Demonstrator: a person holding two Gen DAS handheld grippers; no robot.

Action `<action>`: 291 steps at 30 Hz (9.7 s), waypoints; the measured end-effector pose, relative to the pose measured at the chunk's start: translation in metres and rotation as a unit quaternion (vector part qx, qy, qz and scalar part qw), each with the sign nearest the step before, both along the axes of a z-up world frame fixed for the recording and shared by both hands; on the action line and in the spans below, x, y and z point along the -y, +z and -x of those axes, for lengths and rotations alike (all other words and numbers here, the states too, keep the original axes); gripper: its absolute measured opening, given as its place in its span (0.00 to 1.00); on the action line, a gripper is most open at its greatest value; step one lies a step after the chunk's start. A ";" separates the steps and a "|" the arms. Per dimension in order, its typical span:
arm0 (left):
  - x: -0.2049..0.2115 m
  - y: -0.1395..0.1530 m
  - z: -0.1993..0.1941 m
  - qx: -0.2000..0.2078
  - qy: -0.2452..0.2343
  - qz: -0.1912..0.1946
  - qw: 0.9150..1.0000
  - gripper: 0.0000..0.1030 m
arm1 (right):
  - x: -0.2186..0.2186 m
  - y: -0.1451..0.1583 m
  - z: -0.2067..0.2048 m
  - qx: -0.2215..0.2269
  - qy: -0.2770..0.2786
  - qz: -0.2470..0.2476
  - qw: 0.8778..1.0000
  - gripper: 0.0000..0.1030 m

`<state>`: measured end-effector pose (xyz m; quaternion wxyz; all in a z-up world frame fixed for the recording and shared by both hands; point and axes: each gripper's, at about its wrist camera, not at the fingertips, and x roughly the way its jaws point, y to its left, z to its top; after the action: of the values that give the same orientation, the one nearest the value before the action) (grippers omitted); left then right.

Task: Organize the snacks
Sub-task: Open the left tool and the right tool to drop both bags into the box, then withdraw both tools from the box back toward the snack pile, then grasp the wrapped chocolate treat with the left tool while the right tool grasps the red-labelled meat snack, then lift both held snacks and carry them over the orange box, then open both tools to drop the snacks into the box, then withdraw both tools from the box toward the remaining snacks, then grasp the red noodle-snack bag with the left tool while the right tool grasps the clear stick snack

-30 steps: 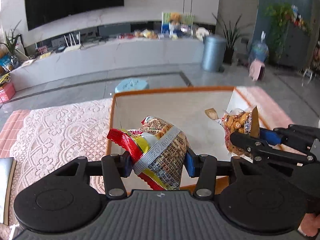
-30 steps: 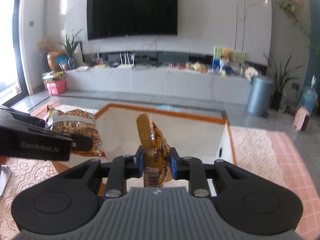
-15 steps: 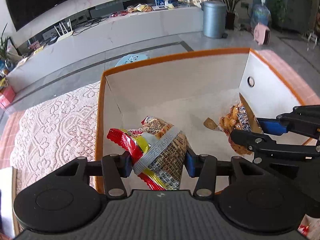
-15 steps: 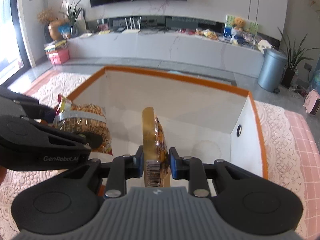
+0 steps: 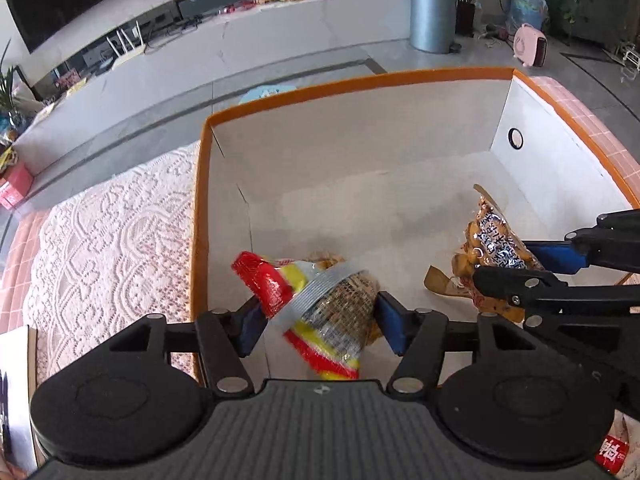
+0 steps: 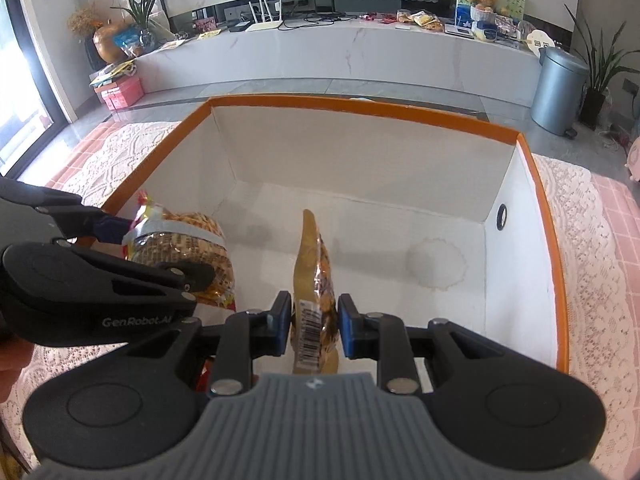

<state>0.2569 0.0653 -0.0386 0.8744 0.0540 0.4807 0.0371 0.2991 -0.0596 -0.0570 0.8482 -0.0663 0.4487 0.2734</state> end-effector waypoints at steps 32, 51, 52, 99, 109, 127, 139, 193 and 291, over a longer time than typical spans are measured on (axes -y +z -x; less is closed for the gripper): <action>-0.010 0.068 0.057 0.126 0.061 0.041 0.989 0.81 | -0.006 0.026 0.018 -0.029 -0.025 -0.006 0.999 0.64; 0.011 0.103 0.127 0.151 0.033 0.098 0.983 0.81 | 0.070 0.077 0.100 -0.020 -0.057 -0.108 0.992 0.72; 0.014 0.103 0.131 0.150 0.028 0.104 0.983 0.81 | 0.076 0.079 0.106 -0.017 -0.062 -0.113 0.992 0.72; 0.016 -0.051 0.194 0.033 0.052 0.153 0.986 0.80 | 0.116 -0.048 0.220 -0.083 -0.146 -0.008 0.986 0.83; 0.014 -0.064 0.178 0.037 0.056 0.161 0.985 0.80 | 0.095 -0.058 0.219 -0.023 -0.108 0.027 0.994 0.87; 0.020 -0.067 0.182 0.032 0.030 0.137 0.990 0.50 | 0.109 -0.043 0.233 0.004 -0.095 0.022 0.995 0.43; 0.022 -0.034 0.201 0.063 0.025 0.149 0.987 0.49 | 0.120 -0.015 0.241 0.030 -0.100 -0.002 0.995 0.41; -0.007 0.047 0.005 0.117 0.048 0.083 0.989 0.49 | 0.029 0.085 0.018 0.115 -0.019 -0.069 0.991 0.12; 0.034 -0.031 0.192 0.113 0.014 0.125 0.986 0.86 | 0.154 -0.032 0.198 0.103 -0.131 0.046 0.985 0.94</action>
<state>0.0650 0.0313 -0.0693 0.9222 -0.0675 0.3807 -0.0051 0.1010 -0.2132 -0.0890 0.9144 -0.0735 0.3760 0.1310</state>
